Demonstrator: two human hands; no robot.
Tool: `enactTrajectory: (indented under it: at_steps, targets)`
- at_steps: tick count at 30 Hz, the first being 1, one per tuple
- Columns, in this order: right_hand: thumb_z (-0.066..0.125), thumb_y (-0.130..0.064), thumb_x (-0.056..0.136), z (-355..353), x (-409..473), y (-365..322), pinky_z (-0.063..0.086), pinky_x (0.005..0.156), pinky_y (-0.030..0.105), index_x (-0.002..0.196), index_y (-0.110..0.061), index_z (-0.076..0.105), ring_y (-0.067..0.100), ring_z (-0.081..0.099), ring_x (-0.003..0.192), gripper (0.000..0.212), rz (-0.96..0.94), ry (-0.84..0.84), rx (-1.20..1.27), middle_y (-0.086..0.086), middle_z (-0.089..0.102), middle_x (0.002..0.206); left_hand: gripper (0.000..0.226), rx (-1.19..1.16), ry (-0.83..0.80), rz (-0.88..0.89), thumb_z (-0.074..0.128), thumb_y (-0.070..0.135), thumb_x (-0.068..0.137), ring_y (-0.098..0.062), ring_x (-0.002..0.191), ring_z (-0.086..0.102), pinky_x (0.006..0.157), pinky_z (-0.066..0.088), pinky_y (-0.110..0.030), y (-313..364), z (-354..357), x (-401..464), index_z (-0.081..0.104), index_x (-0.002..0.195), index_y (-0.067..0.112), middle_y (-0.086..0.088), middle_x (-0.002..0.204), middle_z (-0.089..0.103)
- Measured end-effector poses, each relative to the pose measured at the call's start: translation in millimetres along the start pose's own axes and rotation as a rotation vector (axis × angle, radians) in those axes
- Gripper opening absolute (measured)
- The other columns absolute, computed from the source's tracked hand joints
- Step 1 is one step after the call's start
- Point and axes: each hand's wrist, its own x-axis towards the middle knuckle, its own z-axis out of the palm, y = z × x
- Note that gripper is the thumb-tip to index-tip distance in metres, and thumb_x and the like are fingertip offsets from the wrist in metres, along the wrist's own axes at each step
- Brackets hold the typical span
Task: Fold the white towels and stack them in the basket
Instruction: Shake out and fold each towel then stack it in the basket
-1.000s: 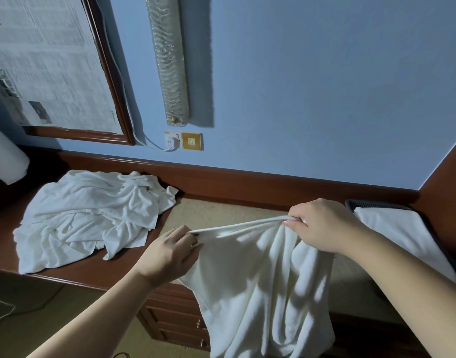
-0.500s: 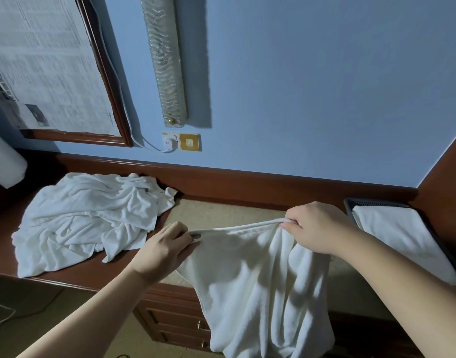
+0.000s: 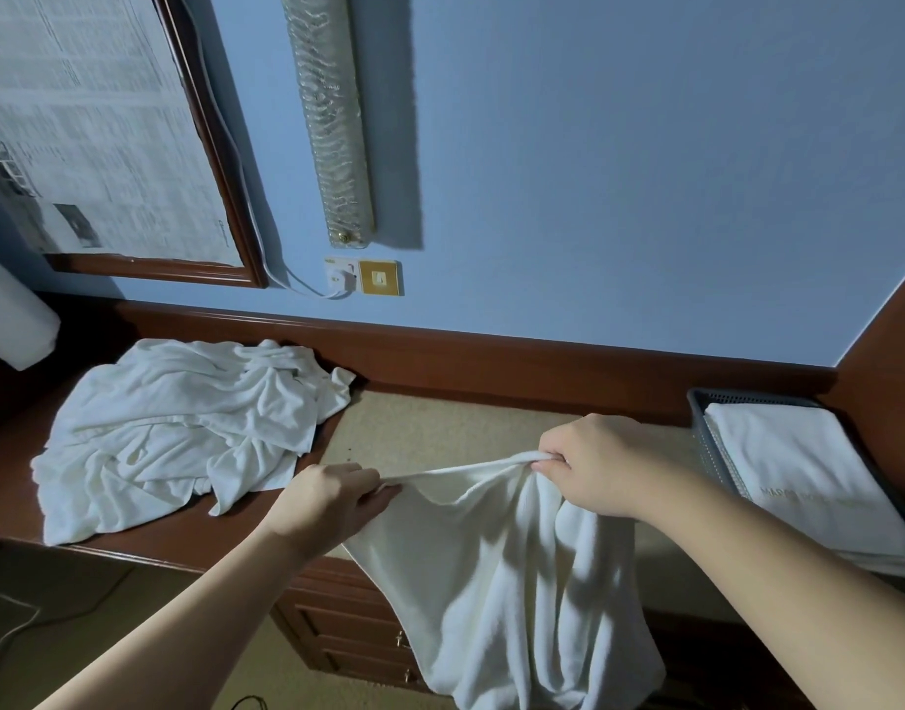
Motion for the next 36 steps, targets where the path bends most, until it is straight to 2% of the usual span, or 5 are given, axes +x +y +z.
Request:
enactTrajectory:
  at_steps: [11, 20, 27, 31, 36]
  targets:
    - [0.048, -0.046, 0.104, 20.7, 5.3, -2.6, 0.041, 0.058, 0.033, 0.070, -0.019, 0.050, 0.019, 0.057, 0.067, 0.043, -0.017, -0.024, 0.008, -0.002, 0.061, 0.072, 0.054, 0.011, -0.063, -0.030, 0.058, 0.033, 0.099, -0.015, 0.038, 0.035, 0.035, 0.034, -0.027, 9.4, -10.4, 3.9, 0.039, 0.050, 0.022, 0.011, 0.052, 0.026]
    - [0.052, -0.053, 0.101, 24.8, 4.3, 16.5, 0.043, 0.057, 0.033, 0.071, -0.022, 0.054, 0.015, 0.056, 0.064, 0.043, 0.031, -0.015, 0.098, -0.001, 0.066, 0.074, 0.018, 0.028, -0.180, 0.025, 0.048, 0.026, 0.104, -0.015, 0.052, 0.055, 0.044, 0.050, -0.034, 6.8, -21.6, 5.1, 0.064, 0.108, 0.017, 0.007, 0.066, 0.054]
    - [0.078, -0.082, 0.063, -0.2, -24.6, 49.9, 0.045, 0.074, 0.030, 0.128, -0.051, 0.058, 0.012, 0.054, 0.103, 0.075, 0.103, -0.252, 0.044, -0.023, 0.053, 0.091, 0.027, 0.151, -0.218, -0.341, 0.046, -0.010, 0.087, -0.024, 0.080, 0.050, 0.065, 0.043, -0.036, -12.1, -35.7, 11.3, 0.059, 0.094, 0.012, -0.002, 0.093, 0.050]
    - [0.070, -0.078, 0.071, 7.4, -35.9, 89.9, 0.049, 0.092, 0.035, 0.121, -0.050, 0.064, 0.010, 0.060, 0.111, 0.058, 0.127, -0.234, -0.144, -0.024, 0.067, 0.119, 0.025, 0.088, -0.289, -0.774, 0.042, -0.002, 0.092, -0.032, 0.078, 0.056, 0.072, 0.049, -0.047, -13.6, -46.7, 9.6, 0.048, 0.102, 0.019, -0.005, 0.097, 0.054]
    - [0.056, -0.068, 0.090, 21.1, -43.7, 116.9, 0.034, 0.107, 0.047, 0.077, -0.023, 0.050, 0.011, 0.056, 0.074, 0.047, 0.151, -0.208, -0.258, -0.007, 0.059, 0.073, 0.007, 0.247, -0.380, -0.641, 0.040, 0.026, 0.101, -0.038, 0.081, 0.066, 0.071, 0.055, -0.048, -20.5, -66.3, 6.5, 0.047, 0.100, 0.024, -0.007, 0.089, 0.060]
